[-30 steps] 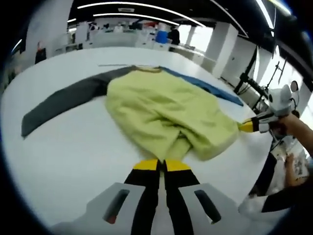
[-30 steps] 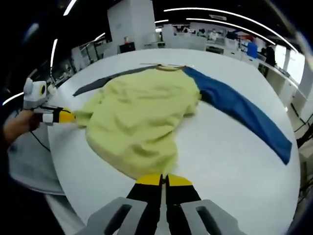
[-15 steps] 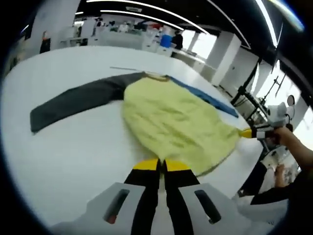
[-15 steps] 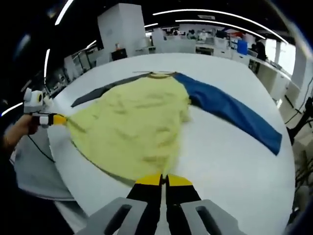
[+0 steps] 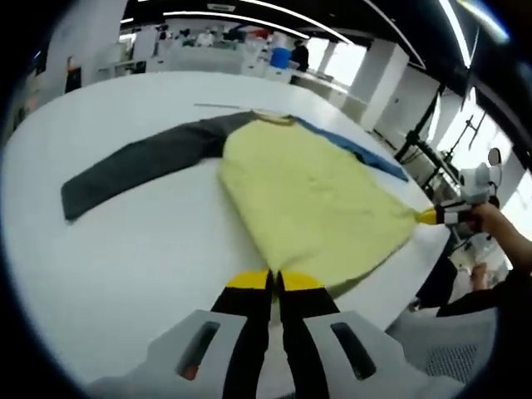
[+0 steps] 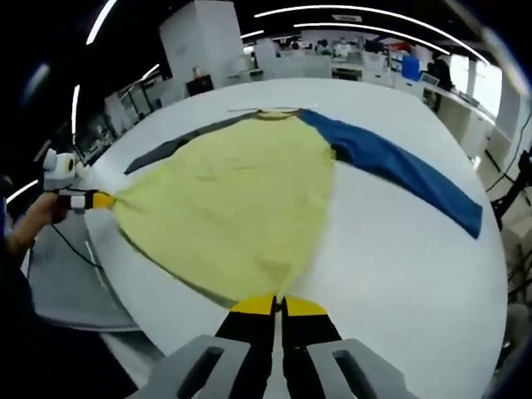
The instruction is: Fold the garment on the visible template until the final outline fits inside the template.
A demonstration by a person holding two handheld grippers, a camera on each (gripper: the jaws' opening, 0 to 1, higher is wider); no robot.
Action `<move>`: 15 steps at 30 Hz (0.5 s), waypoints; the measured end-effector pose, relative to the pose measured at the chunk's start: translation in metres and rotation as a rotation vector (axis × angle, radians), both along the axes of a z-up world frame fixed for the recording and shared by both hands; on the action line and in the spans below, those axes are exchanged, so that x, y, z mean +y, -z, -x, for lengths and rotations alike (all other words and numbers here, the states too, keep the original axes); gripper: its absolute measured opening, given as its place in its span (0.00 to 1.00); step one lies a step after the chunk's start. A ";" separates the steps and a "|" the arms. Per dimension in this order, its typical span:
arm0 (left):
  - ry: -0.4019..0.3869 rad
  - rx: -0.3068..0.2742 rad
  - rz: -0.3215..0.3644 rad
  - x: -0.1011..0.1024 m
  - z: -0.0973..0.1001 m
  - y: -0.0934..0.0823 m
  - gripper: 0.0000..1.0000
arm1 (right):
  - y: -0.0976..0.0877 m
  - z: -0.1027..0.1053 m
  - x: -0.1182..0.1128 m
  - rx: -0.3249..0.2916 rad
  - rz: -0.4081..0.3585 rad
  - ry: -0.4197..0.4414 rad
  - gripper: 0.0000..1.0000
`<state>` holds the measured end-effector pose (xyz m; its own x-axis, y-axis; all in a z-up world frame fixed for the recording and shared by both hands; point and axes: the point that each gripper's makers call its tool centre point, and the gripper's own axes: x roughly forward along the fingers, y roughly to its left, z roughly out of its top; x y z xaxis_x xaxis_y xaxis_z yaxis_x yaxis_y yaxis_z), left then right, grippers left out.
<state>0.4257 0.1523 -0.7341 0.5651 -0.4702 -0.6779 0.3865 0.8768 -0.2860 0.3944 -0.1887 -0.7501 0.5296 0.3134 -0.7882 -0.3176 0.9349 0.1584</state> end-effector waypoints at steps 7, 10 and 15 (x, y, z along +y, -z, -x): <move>0.010 0.046 -0.047 0.006 0.011 0.019 0.00 | 0.015 0.012 0.000 0.036 0.027 -0.009 0.00; 0.016 0.059 -0.065 0.008 0.015 0.024 0.00 | 0.018 0.015 0.000 0.044 0.022 -0.001 0.00; 0.014 0.069 -0.072 0.009 0.019 0.026 0.00 | 0.019 0.018 0.000 0.044 0.026 -0.001 0.00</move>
<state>0.4065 0.1611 -0.7601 0.5096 -0.4260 -0.7475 0.3803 0.8909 -0.2484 0.3760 -0.1889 -0.7686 0.4939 0.2929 -0.8187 -0.3116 0.9386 0.1478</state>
